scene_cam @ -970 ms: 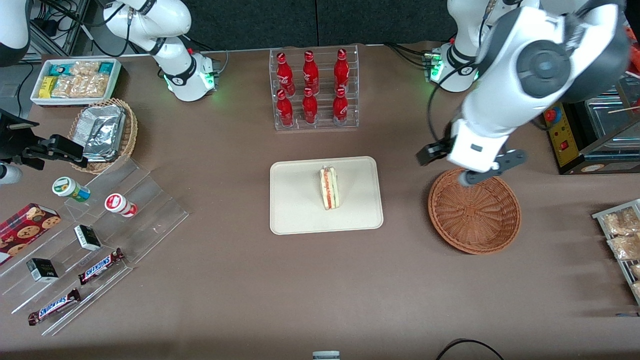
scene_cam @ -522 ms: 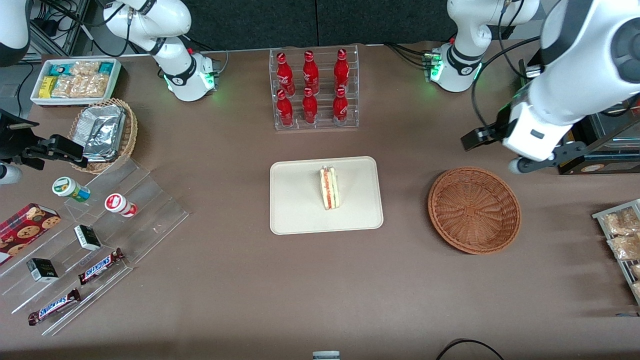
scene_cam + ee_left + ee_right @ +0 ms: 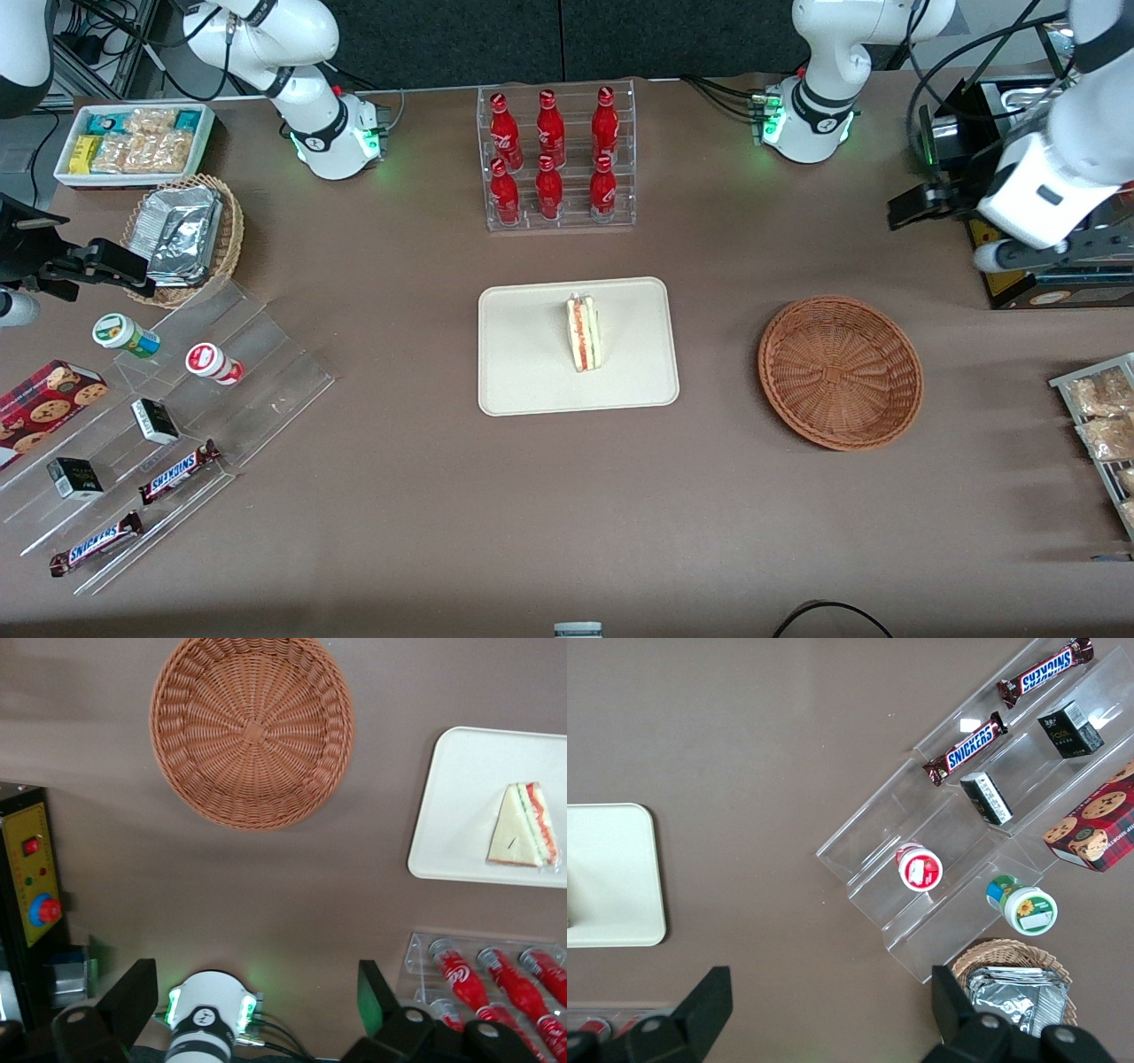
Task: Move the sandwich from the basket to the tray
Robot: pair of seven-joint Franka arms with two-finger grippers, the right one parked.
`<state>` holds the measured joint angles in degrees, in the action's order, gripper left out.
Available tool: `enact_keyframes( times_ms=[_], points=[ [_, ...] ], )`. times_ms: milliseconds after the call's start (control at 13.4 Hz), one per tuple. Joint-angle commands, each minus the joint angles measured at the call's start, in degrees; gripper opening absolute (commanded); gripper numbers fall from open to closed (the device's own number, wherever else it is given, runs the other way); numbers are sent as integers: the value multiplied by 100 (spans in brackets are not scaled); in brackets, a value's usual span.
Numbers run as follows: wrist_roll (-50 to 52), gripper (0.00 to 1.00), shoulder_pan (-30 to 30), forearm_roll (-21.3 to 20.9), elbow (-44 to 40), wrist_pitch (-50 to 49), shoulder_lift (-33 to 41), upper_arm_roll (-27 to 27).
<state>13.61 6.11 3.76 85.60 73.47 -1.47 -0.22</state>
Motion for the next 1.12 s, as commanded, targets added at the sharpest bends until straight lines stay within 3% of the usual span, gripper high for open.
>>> enact_keyframes(
  times_ms=[0, 448, 1045],
  points=[
    [-410, 99, -13, -60, 290, -78, 384, 127],
    [-833, 99, -22, -340, 361, -272, 701, 330],
    [-1071, 99, -49, -359, 255, -299, 578, 453]
  ],
)
